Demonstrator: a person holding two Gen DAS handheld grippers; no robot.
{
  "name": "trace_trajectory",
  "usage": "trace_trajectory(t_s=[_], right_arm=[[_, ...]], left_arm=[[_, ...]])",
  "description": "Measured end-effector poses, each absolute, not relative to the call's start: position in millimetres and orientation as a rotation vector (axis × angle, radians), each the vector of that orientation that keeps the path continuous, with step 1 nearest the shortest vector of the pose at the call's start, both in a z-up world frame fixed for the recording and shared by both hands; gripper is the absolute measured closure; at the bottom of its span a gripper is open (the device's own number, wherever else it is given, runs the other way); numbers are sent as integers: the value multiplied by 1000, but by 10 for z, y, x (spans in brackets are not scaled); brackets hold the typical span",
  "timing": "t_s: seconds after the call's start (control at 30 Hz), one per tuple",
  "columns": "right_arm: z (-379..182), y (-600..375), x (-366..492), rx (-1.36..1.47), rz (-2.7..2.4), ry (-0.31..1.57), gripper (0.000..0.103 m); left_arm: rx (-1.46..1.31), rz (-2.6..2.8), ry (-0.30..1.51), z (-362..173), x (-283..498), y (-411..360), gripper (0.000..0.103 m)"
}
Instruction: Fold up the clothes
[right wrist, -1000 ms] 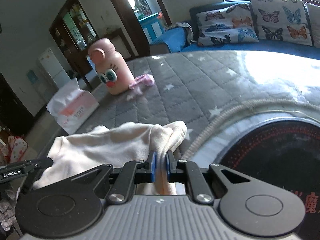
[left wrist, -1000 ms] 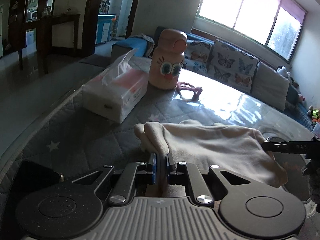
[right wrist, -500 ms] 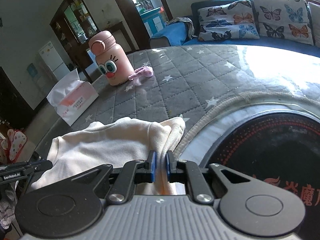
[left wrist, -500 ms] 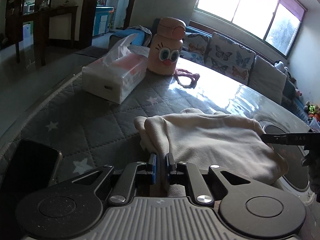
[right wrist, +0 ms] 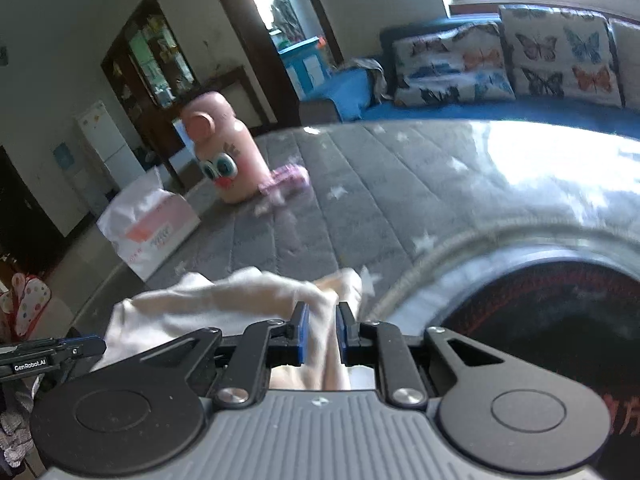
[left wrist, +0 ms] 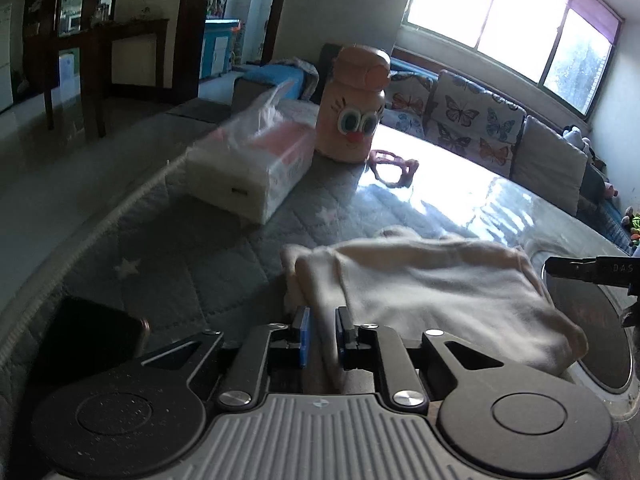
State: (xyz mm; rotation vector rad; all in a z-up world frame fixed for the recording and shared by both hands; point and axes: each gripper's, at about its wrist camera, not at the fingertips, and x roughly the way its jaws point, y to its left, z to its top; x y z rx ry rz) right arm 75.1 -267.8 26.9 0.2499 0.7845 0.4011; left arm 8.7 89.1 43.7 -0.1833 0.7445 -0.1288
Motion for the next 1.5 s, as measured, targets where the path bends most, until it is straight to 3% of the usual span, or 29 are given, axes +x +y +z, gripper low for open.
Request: trace_trajectory(t_s=[0.27, 0.7, 1.03, 1.23, 1.37, 1.5], right_arm=[[240, -2370, 890, 206, 440, 783, 88], [31, -1927, 1162, 110, 457, 787, 89], [243, -2032, 788, 44, 487, 780, 87], [286, -2079, 343, -10, 513, 765, 82], [276, -2093, 77, -62, 513, 741, 71], [134, -2134, 6, -64, 502, 748, 70]], left_arm=[[-154, -184, 718, 546, 314, 660, 87], [-177, -196, 784, 250, 798, 502, 87], [-171, -238, 740, 437, 439, 418, 80], [-144, -297, 727, 469, 77, 239, 80], [-121, -304, 721, 440, -141, 183, 77], [-128, -280, 759, 304, -234, 220, 77]])
